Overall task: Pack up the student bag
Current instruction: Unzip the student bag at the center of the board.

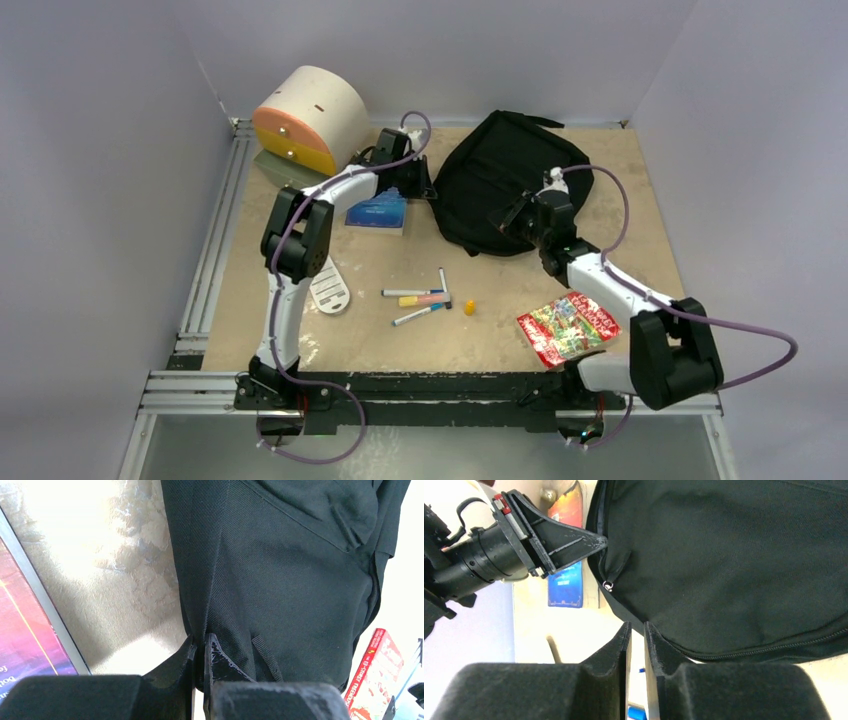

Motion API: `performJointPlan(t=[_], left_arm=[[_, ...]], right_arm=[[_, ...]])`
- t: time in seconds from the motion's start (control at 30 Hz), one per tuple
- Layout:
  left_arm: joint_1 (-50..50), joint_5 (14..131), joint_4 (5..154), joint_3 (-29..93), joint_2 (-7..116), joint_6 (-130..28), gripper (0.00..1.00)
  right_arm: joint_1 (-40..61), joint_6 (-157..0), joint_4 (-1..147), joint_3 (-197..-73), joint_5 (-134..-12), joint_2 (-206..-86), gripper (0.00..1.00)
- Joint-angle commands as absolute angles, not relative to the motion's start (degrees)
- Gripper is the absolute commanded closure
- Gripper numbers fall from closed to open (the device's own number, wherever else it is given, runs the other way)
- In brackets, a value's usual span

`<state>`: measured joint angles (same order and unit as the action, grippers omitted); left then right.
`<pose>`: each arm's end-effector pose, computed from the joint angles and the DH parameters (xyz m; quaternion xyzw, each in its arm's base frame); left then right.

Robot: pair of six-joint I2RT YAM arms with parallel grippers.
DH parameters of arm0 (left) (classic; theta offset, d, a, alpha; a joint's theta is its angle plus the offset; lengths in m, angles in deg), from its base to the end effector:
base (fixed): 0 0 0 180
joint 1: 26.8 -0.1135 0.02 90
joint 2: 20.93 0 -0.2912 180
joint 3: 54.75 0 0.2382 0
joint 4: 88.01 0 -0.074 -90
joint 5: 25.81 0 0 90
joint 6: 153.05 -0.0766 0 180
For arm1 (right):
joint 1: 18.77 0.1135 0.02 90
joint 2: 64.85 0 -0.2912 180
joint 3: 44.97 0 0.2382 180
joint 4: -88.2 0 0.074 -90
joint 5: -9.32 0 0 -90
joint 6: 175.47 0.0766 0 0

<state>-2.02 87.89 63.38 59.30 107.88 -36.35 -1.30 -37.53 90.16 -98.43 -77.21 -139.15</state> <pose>0.4752 -0.2533 0.1807 0.0662 0.9000 -0.3381 0.2670 0.2907 0.0963 0.2604 0.1967 0.7892 0.3348 0.4758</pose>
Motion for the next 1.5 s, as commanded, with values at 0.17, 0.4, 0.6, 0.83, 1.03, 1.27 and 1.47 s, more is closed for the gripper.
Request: performJointPlan(t=[0.17, 0.4, 0.6, 0.83, 1.03, 1.27, 1.47], left_arm=[[-0.7, 93.3, 70.6, 51.4, 101.4, -40.5, 1.00], [1.5, 93.2, 71.6, 49.9, 100.8, -41.9, 1.00], [2.0, 92.5, 72.0, 48.8, 100.3, -42.6, 1.00], [2.2, 91.4, 71.4, 49.3, 100.3, -43.4, 1.00], [2.2, 91.2, 71.2, 49.4, 100.6, -43.5, 1.00], [2.8, 91.0, 71.0, 49.7, 101.0, -43.7, 1.00], [3.5, 90.5, 70.8, 49.8, 101.0, -44.1, 1.00]], right_arm=[[-1.3, -34.8, 96.9, -103.9, -67.9, -147.2, 0.59], [-1.1, -32.5, 97.6, -109.4, -62.6, -156.8, 0.52], [-0.4, -33.6, 92.6, -112.7, -61.2, -161.6, 0.51], [0.6, -35.4, 86.8, -112.0, -66.1, -160.4, 0.46], [0.6, -36.9, 85.0, -111.0, -66.2, -160.5, 0.44], [0.8, -34.2, 91.8, -111.0, -57.6, -164.9, 0.51], [1.0, -32.4, 94.5, -114.1, -53.9, -169.0, 0.57]])
